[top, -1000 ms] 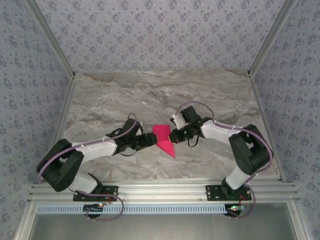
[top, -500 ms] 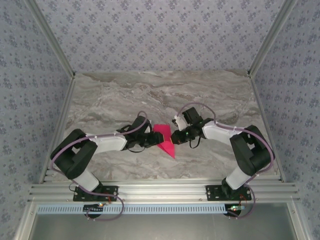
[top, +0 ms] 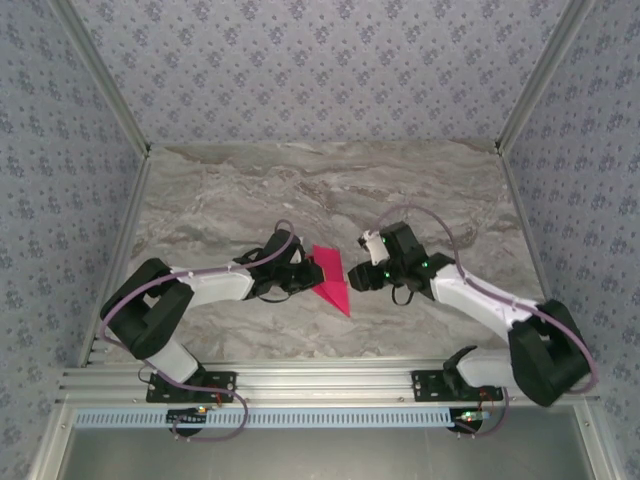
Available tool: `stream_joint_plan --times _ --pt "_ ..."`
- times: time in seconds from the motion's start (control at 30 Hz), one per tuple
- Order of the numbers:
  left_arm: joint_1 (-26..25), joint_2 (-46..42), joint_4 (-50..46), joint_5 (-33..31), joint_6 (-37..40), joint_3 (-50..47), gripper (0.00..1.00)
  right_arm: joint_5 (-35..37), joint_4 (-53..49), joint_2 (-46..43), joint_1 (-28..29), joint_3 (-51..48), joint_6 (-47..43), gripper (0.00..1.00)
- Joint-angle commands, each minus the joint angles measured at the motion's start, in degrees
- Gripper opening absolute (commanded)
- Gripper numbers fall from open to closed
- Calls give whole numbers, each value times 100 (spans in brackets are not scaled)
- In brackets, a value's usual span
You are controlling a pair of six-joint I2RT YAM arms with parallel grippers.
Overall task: Fold a paper plane with a square sheet of paper (fold left side to right side)
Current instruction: Fourth fold the wing at the center of the table.
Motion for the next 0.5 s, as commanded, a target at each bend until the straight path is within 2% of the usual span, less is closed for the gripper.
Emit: stream_joint_plan --times 0.0,0.2,0.3,0.47 --pt "-49 -202 -97 43 -181 200 3 1187 189 -490 711 -494 24 50" --pt "-46 -174 -185 99 -304 293 2 2689 665 -523 1973 -881 -8 52" --pt "-53 -129 -209 145 -349 336 2 3006 884 -317 2316 -870 -180 53" --pt "-47 -97 -220 179 -381 374 2 3275 937 336 2580 -571 -380 54"
